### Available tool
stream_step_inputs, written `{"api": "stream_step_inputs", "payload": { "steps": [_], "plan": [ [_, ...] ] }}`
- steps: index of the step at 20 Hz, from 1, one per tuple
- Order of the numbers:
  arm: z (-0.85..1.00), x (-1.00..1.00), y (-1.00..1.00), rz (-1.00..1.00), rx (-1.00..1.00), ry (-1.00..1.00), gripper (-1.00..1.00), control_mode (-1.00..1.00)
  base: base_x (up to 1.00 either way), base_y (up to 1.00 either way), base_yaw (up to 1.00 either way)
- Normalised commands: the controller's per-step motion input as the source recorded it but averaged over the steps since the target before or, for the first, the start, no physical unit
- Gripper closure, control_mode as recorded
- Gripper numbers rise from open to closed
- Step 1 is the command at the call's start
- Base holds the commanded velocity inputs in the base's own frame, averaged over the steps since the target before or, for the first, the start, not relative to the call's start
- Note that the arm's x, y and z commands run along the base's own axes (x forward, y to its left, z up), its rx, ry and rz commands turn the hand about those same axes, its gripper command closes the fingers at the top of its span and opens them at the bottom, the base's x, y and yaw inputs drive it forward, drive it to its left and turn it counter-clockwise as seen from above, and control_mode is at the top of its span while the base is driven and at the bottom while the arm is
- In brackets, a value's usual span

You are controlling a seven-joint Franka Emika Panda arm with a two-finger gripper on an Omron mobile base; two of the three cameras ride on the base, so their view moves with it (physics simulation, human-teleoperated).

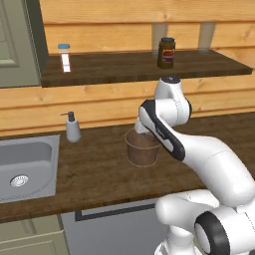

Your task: Open the cabinet, pick up the bread from the cabinet and place it in the basket. Then move the basket to the dining counter.

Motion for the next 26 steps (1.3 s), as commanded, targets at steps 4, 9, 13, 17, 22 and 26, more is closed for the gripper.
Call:
{"api": "stream_step_inputs", "payload": {
  "steps": [4,9,13,17,22,26],
  "plan": [
    [-0.27,0.65,0.0,-0.09,0.0,0.0,1.0,-1.0,0.0,0.0,0.0],
    [-0.4,0.61,0.0,-0.08,0.0,0.0,1.0,-1.0,0.0,0.0,0.0],
    [-0.45,0.41,0.0,-0.03,0.0,0.0,1.0,-1.0,0.0,0.0,0.0],
    [-0.52,0.15,0.0,-0.01,0.0,0.02,1.0,-1.0,0.0,0.0,0.0],
    [-0.35,0.05,0.0,-0.02,0.0,0.01,1.0,-1.0,0.0,0.0,0.0],
    [-0.13,0.01,0.0,0.0,0.0,0.0,1.0,-1.0,0.0,0.0,0.0]
  ]
}}
